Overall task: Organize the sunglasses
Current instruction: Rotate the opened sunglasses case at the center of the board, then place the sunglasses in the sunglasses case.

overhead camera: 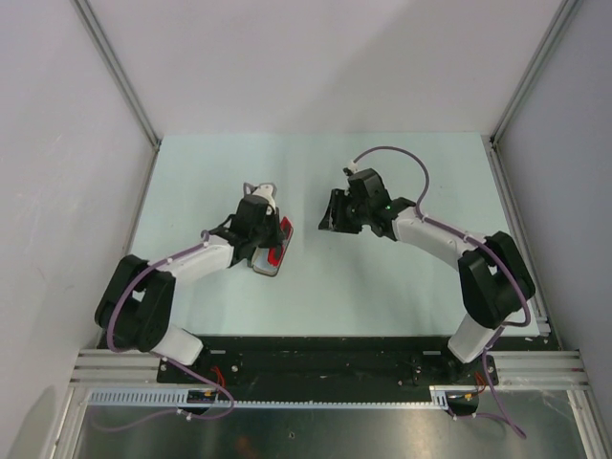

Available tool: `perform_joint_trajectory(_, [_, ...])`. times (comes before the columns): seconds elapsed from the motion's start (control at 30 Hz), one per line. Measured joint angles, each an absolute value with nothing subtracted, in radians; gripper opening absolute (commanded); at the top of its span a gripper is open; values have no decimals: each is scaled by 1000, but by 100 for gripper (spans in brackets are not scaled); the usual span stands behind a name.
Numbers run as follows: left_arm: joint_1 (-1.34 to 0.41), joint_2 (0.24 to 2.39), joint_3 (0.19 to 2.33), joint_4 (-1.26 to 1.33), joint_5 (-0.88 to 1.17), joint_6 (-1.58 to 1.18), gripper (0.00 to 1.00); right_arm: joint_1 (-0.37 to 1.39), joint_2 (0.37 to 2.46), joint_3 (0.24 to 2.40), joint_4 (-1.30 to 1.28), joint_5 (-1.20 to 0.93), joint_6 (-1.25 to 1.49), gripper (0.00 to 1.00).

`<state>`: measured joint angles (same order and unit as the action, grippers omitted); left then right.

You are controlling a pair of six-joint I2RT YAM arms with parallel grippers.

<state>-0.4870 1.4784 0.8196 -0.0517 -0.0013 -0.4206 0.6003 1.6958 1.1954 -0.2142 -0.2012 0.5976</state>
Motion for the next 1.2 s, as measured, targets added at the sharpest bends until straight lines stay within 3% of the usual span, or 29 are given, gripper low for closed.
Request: perform_joint_trajectory(1.2, [-492, 1559, 728, 121, -42, -366, 0, 565, 1636, 1143, -243, -188, 563, 47])
